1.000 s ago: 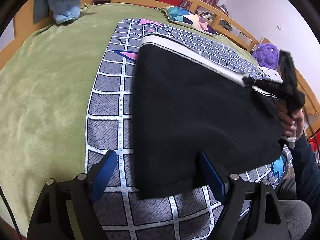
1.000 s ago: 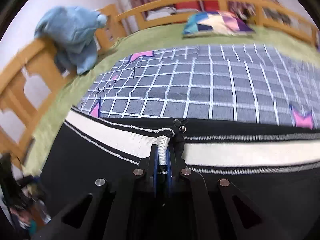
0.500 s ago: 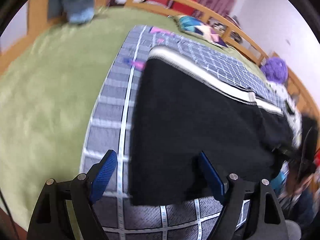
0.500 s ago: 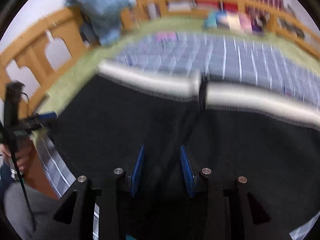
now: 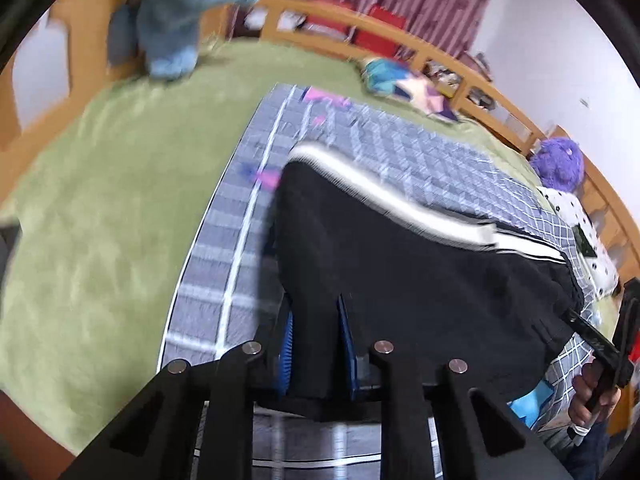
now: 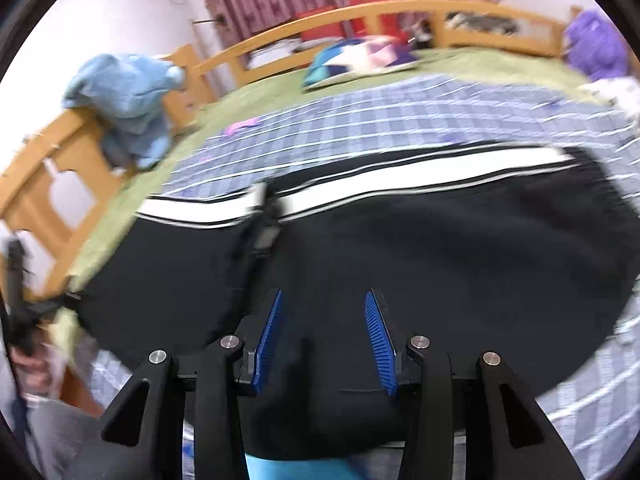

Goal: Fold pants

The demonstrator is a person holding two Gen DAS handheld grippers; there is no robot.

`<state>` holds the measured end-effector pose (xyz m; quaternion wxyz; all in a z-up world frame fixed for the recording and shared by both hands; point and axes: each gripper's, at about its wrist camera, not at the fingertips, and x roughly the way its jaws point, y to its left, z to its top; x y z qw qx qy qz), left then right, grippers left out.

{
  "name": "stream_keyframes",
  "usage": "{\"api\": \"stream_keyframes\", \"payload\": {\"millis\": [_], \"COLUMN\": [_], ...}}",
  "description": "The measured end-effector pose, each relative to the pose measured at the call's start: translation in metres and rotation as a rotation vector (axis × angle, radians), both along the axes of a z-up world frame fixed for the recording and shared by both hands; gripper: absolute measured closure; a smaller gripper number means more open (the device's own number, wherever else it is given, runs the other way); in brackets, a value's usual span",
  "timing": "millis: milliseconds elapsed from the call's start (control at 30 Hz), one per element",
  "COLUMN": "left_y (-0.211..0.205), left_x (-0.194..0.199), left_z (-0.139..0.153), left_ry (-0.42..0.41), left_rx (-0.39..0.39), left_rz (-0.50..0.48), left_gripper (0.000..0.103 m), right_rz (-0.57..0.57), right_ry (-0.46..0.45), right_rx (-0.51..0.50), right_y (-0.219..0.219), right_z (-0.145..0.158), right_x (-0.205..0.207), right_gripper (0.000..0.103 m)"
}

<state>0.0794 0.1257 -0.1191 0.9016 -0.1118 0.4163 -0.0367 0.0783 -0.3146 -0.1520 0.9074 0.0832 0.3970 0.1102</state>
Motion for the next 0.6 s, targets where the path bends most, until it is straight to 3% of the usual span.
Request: {"api": "stream_keyframes", "payload": {"millis": [200,300,433,600], "left_y": [-0.1,-0.152,-0.217,-0.238], "left_x": [-0.001,0.0,0.005,0.008], "left_z": [0.062,0.07,0.052,0.014], "left_ry": [-0.096,-0.099,-0.056,0.033], "left_rx": [0.182,0.19,0.232,0.176], "left_rz": [-0.17,-0.267,-0.364,-0.413], "left_gripper": [0.086,0.086,0.086,0.086], "right_rz": [-0.126,-0.15,-0.157,-0.134], "right_ry": [-0.015,0.002,-0.005,-0.024], "right_rx": [-0.113,-0.081,-0.029,-0.017], "right_y": [-0.03,-0.046,-0.055,-0.052], "right_z": [0.007,0.01,0.017,0.023], "right_x": [-0.006,-0.008,-0.009,-0.011], "right_gripper": [0.061,0.061,0.061,0.061]}}
